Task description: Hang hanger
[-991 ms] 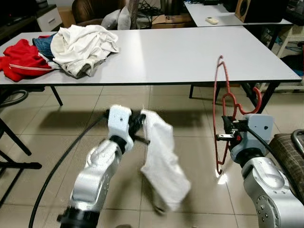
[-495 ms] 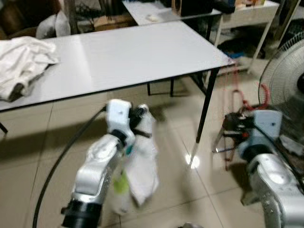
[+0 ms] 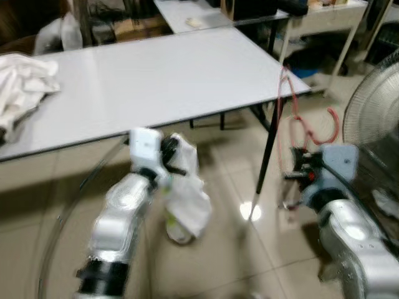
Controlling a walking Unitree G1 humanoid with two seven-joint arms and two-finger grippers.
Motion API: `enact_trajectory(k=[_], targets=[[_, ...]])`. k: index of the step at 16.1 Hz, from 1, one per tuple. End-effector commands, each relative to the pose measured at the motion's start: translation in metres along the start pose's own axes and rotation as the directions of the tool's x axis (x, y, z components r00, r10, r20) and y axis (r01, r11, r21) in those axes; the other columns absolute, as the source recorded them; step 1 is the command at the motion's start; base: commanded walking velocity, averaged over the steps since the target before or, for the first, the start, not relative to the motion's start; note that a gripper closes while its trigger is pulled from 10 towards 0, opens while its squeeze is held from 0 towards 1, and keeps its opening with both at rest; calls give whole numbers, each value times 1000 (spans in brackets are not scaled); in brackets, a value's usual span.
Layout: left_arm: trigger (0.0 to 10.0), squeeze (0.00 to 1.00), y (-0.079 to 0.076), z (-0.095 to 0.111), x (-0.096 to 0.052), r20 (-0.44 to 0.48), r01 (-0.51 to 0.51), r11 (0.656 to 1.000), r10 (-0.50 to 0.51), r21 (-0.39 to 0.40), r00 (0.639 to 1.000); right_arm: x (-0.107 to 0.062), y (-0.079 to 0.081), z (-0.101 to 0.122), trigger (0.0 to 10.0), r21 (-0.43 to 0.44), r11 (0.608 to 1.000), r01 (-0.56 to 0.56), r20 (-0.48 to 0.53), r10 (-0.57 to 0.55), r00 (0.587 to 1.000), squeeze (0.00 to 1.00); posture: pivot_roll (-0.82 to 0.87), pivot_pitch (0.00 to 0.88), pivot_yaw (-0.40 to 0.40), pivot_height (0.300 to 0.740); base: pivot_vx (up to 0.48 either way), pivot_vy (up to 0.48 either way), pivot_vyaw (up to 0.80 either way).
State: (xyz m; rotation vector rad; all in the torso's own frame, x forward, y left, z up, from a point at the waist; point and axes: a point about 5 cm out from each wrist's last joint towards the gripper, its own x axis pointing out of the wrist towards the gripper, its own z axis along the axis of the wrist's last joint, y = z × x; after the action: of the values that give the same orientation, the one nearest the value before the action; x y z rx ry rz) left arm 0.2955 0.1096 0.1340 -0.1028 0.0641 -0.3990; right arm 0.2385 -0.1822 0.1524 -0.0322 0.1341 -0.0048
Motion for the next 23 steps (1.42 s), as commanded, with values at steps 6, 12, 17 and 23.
enact_trajectory(k=[6,12,17,23], targets=[[10000,0,14,11,1,38,-42,999,42,14,998,2,6,5,10000,-17,999,-27,20,28,999,0,-34,0,61,723,372,0,0],[10000,0,13,11,4,35,-34,999,33,10,999,1,6,4,10000,-62,998,-28,14,28,999,0,-42,0,71,723,376,0,0],[10000,0,13,9,4,30,-40,999,40,12,999,1,10,1,10000,-113,991,-72,-10,71,997,0,-42,0,52,723,380,0,0],[10000,0,15,6,2,23,-44,999,43,18,999,2,10,0,10000,-122,990,-75,-15,73,997,0,-44,0,53,723,379,0,0]])
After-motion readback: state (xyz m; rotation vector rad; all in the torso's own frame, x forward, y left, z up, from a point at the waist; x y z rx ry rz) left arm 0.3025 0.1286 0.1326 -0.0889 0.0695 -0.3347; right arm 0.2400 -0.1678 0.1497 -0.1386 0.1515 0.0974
